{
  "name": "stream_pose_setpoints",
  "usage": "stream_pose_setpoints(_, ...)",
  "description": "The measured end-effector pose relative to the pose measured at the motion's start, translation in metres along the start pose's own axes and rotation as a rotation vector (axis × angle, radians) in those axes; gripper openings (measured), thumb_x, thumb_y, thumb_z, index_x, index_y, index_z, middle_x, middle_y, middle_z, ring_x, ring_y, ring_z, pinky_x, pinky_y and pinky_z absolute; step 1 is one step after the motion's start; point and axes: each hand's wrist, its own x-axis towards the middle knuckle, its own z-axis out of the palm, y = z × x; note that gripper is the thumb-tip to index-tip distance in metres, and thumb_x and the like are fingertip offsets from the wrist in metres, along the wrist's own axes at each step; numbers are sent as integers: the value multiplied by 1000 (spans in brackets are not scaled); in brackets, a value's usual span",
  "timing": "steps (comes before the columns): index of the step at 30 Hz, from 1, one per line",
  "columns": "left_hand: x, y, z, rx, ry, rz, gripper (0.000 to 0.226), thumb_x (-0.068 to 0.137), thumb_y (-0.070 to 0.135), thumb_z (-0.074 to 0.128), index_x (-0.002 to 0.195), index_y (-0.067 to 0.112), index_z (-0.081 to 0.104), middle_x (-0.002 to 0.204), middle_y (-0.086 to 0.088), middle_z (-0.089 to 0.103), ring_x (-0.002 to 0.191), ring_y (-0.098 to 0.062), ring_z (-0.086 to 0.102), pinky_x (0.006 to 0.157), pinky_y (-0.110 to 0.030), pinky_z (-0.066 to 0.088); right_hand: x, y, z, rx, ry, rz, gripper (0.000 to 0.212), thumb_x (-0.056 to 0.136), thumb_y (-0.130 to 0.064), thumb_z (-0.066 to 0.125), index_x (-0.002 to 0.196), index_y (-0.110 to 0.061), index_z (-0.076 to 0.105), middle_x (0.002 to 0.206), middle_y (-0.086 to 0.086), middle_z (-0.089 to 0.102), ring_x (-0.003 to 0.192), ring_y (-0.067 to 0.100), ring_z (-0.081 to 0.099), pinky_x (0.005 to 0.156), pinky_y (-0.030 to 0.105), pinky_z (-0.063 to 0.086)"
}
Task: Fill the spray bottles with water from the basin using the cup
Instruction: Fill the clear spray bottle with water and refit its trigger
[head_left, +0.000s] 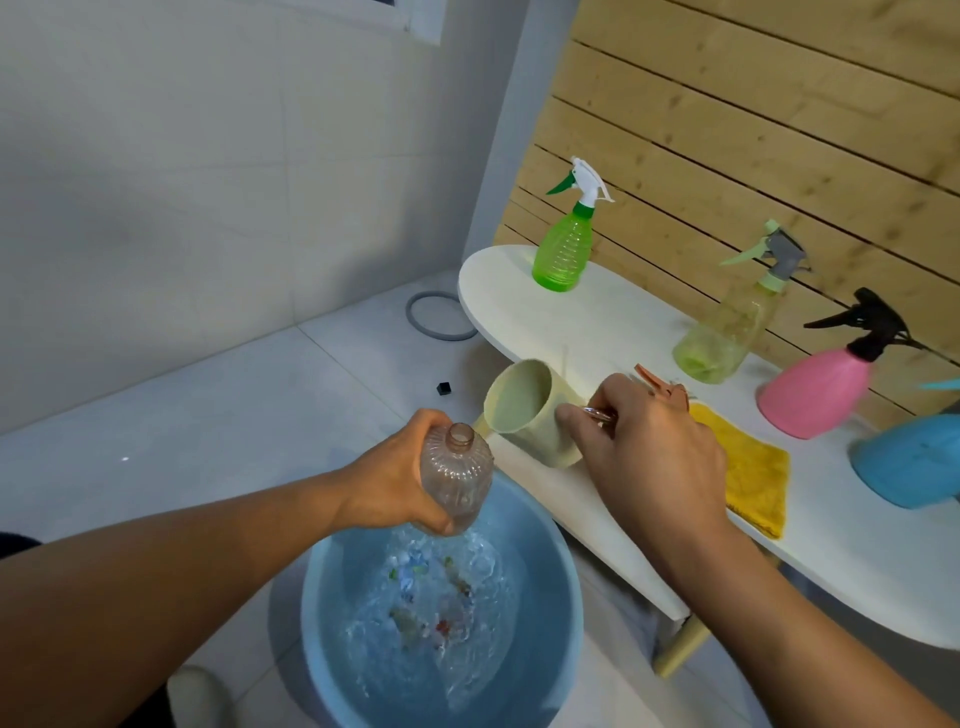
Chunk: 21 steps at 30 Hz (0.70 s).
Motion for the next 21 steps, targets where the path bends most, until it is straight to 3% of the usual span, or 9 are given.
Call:
stream_pose_setpoints(3,-4,-4,-6,2,14,-7,101,58,15,101,133,35,38,123,5,58,109,-14,64,81,-23,60,2,4,11,36,-91,90,31,95,-57,54,86,-26,55,67,-9,45,82,32,58,71,39,49)
stream_pose_setpoints(7,-8,-9,-11,21,29,-14,100,58,13,100,133,34,38,122,6,57,109,-14,63,78,-20,59,9,11,38,49,-170,127,35,93,-57,55,80,-25,53,76,-4,64,78,27,60,65,35,46)
stream_pose_setpoints(11,-8,-11,-12,14,44,-8,100,57,14,101,133,35,38,123,7,58,111,-13,63,84,-24,60,14,13,64,75,-226,150,36,92,-55,57,74,-24,49,72,-8,59,75,23,59,60,31,37)
stream_pose_setpoints(15,-9,-13,-13,26,46,7,104,56,18,101,135,37,36,125,8,57,113,-13,63,92,-34,60,17,16,88,94,-296,175,40,91,-55,58,71,-21,49,69,-7,59,72,23,59,59,31,38)
stream_pose_setpoints(21,-11,-18,-14,37,61,26,109,58,15,100,142,39,35,126,16,57,112,-1,61,85,-14,54,13,32,156,60,-599,286,33,91,-51,56,83,-19,62,88,1,67,84,27,64,65,29,42)
